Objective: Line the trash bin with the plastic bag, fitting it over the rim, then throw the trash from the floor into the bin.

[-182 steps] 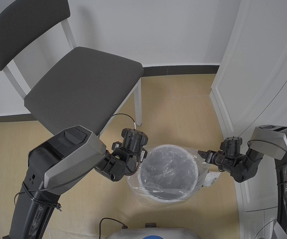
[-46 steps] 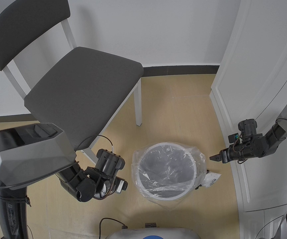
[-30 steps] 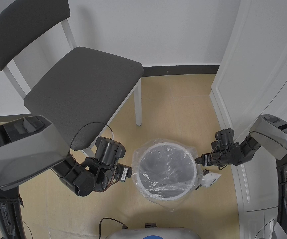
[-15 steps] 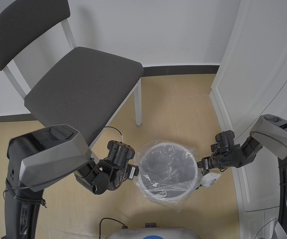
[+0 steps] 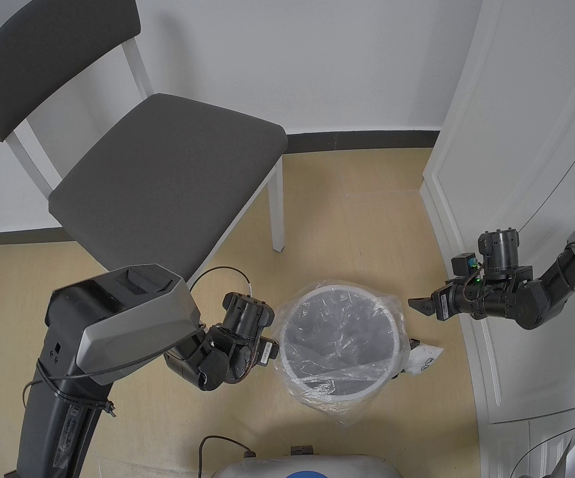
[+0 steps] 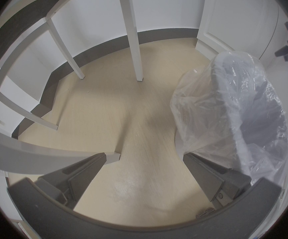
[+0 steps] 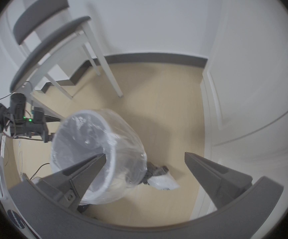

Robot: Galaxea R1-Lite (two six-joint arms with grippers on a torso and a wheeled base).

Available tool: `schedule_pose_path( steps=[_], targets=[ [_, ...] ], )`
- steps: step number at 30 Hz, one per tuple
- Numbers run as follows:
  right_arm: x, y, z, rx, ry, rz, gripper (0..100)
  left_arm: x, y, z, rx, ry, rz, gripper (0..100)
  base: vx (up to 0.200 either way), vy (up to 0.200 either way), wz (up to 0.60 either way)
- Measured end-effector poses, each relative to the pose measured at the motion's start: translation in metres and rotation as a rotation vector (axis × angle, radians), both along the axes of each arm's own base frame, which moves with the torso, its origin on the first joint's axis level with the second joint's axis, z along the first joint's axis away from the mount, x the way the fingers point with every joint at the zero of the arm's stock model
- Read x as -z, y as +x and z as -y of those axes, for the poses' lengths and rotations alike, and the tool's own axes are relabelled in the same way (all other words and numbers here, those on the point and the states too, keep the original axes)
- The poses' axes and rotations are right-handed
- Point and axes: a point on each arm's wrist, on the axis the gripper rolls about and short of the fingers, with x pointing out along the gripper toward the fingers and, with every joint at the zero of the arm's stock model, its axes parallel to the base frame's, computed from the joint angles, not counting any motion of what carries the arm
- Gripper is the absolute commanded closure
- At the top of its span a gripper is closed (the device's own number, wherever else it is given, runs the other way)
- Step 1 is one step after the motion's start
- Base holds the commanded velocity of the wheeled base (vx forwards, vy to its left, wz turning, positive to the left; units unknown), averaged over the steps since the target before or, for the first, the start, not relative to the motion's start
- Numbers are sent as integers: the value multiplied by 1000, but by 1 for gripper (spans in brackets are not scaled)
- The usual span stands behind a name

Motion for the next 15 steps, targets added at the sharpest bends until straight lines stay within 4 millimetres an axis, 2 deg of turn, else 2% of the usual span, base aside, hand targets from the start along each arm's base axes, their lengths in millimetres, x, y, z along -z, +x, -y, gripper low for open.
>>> schedule_pose_path(
  steps=[5,10,15],
  targets=[
    [-5,-17,-41,-150,24,123,0,-9,-11,-6,-6,-8,-6,0,0,0,0],
    [11,-26,-75,-288,3,135,0,-19,-37,-20,-14,-24,-14,0,0,0,0],
    [28,-27,-94,-424,-21,59,0,-32,-58,-34,-20,-94,82,0,0,0,0]
  ],
)
